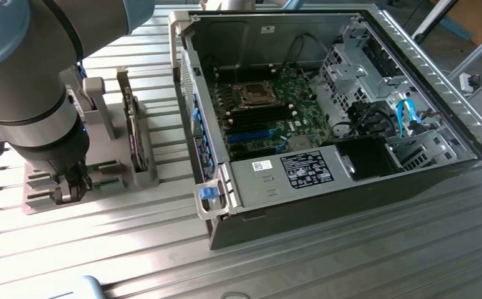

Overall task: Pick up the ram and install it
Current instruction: 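Pick up the ram and move it above insertion slot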

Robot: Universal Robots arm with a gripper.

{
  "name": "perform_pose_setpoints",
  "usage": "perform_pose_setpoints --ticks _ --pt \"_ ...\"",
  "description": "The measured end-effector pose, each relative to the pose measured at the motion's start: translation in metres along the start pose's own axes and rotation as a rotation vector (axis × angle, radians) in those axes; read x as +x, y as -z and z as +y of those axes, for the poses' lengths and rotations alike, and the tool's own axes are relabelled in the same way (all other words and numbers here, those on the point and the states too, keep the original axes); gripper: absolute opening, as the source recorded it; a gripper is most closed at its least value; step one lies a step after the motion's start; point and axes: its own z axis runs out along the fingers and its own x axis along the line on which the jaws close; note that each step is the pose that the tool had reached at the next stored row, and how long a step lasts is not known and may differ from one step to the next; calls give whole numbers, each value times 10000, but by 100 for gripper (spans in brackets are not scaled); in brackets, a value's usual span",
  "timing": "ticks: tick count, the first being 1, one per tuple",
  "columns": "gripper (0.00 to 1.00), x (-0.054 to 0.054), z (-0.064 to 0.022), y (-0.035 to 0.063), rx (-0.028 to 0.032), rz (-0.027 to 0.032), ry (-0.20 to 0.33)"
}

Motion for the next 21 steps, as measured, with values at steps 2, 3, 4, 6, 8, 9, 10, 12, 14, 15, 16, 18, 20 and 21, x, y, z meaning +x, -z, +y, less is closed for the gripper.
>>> perform_pose_setpoints --ticks 2,3,4,6,8,9,10,12,14,15,16,18,20,21 --pt "12 0 0 0 0 0 0" --pt "12 0 0 0 0 0 0" --pt "12 0 0 1 2 -2 0" --pt "12 -1 1 23 0 0 0" --pt "12 -1 2 51 1 -1 0" --pt "12 -2 3 64 0 0 0" --pt "12 -2 3 79 0 0 0" --pt "12 -3 5 109 0 0 0" --pt "12 -3 5 134 0 -1 0" --pt "12 -4 6 146 1 -1 0" --pt "12 -4 6 159 0 0 0" --pt "12 -5 8 186 0 0 0" --pt "12 -5 8 215 0 0 0" --pt "12 -6 9 233 0 0 0"
